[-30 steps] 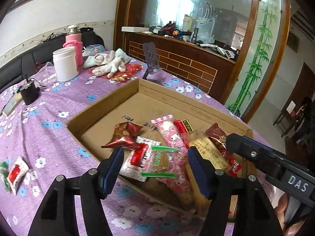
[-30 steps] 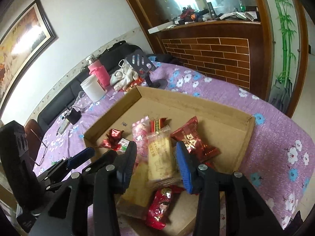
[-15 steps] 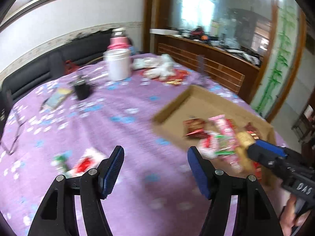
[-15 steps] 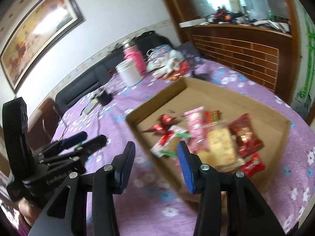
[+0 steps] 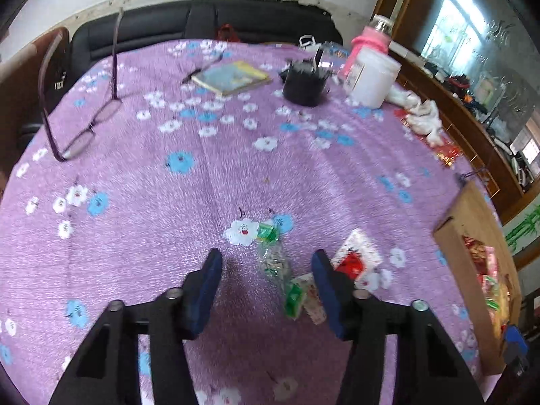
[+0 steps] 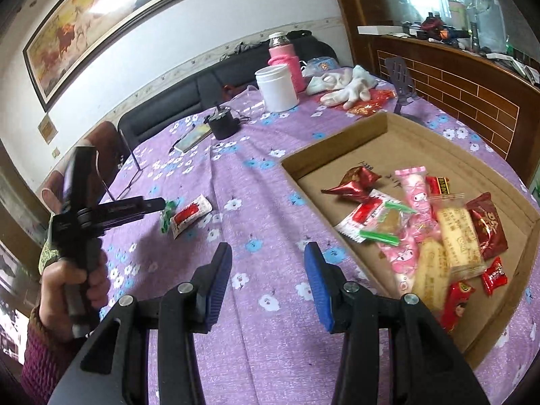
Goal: Organize snacks
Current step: 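Grasp the green-wrapped clear candy with the left gripper while the right gripper grasps the red-and-white sachet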
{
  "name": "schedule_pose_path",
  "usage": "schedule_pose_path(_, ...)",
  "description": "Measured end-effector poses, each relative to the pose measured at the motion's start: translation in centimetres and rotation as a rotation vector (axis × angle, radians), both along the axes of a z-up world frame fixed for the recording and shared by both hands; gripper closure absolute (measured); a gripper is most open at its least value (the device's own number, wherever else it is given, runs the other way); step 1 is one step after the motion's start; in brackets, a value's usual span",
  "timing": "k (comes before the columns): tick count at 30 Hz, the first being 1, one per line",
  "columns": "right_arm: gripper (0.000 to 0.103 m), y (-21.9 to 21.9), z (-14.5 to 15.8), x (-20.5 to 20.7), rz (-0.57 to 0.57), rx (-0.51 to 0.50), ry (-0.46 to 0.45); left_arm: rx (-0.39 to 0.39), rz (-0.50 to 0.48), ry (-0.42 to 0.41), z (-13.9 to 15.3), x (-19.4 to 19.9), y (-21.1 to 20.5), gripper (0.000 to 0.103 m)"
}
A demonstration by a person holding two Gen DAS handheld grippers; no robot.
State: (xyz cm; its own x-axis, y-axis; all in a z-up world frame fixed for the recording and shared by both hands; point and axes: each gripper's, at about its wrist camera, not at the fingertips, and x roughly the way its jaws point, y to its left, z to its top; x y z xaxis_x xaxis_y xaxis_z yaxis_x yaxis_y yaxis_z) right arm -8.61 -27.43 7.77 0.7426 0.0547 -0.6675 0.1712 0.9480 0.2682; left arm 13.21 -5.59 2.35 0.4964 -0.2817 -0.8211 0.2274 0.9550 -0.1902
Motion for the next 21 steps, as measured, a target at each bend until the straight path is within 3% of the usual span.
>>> schedule_pose_path(3, 0.06, 0.2, -0.2, 0.2, 0.005, -0.003, 0.005, 0.022, -0.001, 0.003, -0.9, 0.3, -0.5, 0.061)
schedule_pose_path(6, 0.06, 0.6, -0.4, 0.6, 0.025, 0.001, 0.019, 0.062, -0.015, -0.039, -1.0, 0.1, -1.1, 0.083)
schedule_pose_path(11, 0.06, 2.5, -0.6, 3.0, 0.09, 0.049, 0.07, 0.05, -0.01, -0.05, -0.7, 0.2, -0.5, 0.083)
schedule_pose_path(14, 0.06, 4.2, -0.7, 6.1, 0.154, 0.14, 0.116, 0.029, 0.011, -0.059, 0.0, 0.2, 0.7, 0.083)
schedule_pose_path(21, 0.06, 6.4, -4.4, 14.1, 0.083, 0.354, 0.277, 0.036, 0.068, -0.109, 1.4, -0.1, 3.0, 0.083)
